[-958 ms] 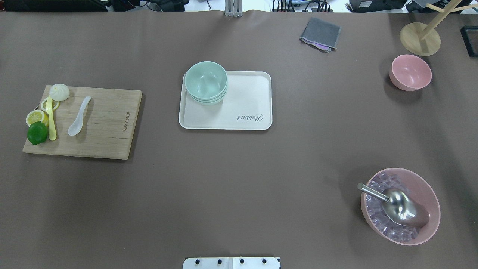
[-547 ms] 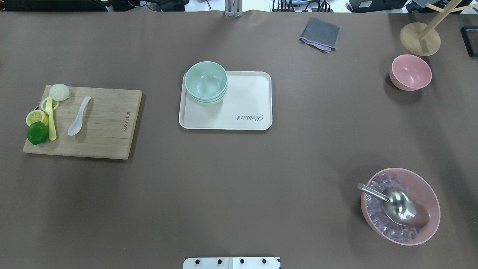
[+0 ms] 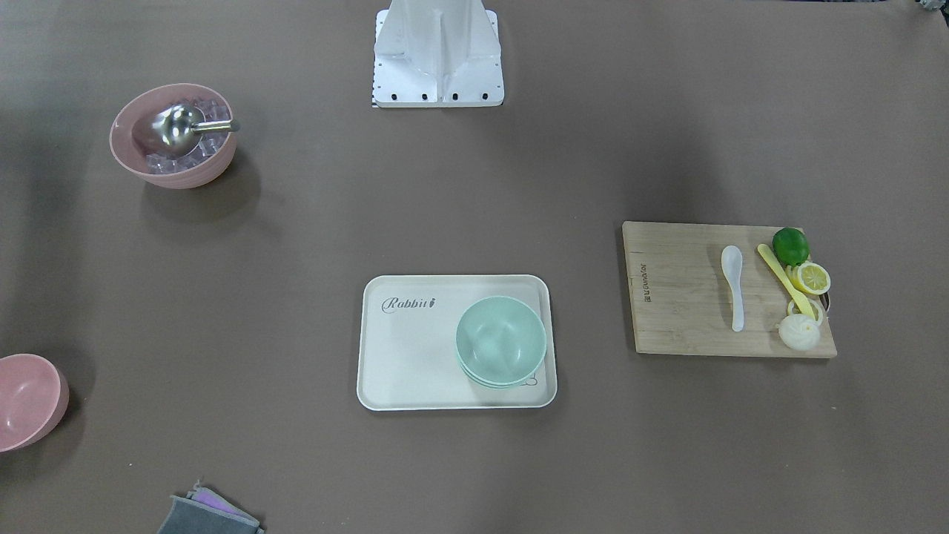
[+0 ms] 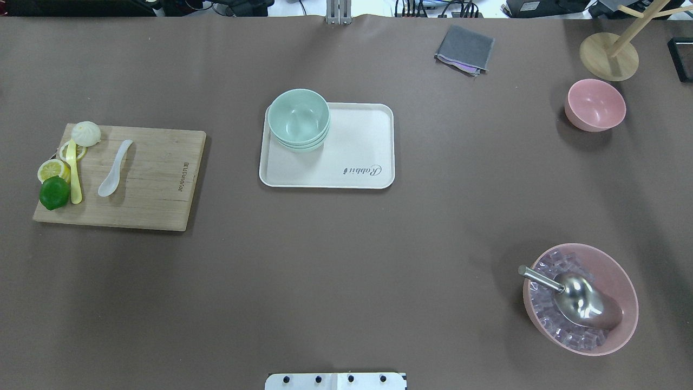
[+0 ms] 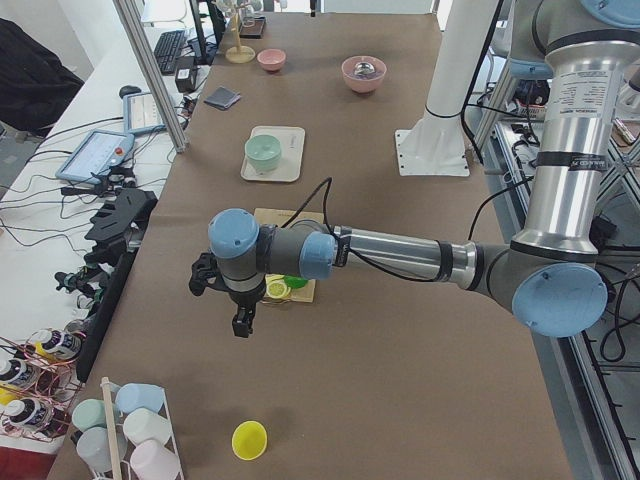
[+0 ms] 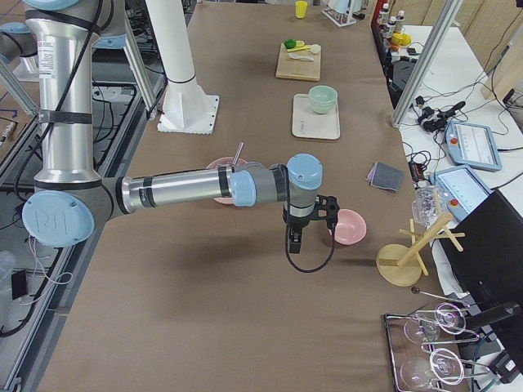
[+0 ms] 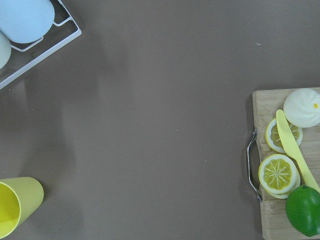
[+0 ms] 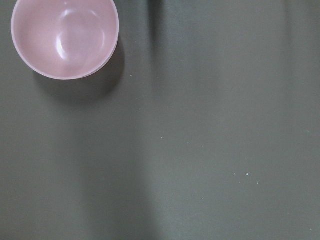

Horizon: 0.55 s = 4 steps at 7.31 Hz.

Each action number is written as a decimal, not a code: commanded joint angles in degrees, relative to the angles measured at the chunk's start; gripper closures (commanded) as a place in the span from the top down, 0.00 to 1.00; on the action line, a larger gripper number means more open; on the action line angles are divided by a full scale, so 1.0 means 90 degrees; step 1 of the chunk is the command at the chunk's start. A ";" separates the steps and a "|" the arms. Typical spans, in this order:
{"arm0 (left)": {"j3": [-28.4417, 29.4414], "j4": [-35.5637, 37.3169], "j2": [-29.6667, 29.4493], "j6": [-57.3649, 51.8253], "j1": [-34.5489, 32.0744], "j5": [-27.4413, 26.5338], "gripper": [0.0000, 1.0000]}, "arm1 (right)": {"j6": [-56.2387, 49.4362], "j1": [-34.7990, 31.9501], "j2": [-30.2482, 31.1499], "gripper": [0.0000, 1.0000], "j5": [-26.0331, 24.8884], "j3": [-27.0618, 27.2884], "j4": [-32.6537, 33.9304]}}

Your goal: Stack pink bowl on green and place spoon

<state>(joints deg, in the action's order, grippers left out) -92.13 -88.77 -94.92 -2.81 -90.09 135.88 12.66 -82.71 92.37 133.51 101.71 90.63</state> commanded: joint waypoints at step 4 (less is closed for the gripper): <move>-0.0134 -0.0010 -0.0048 0.0000 0.0010 0.0039 0.98 | 0.0000 0.0010 -0.0106 1.00 0.0000 0.0056 -0.0001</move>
<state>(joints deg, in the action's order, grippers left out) -92.43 -88.78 -95.04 -2.81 -90.01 135.96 12.72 -82.68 92.11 133.51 102.07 90.61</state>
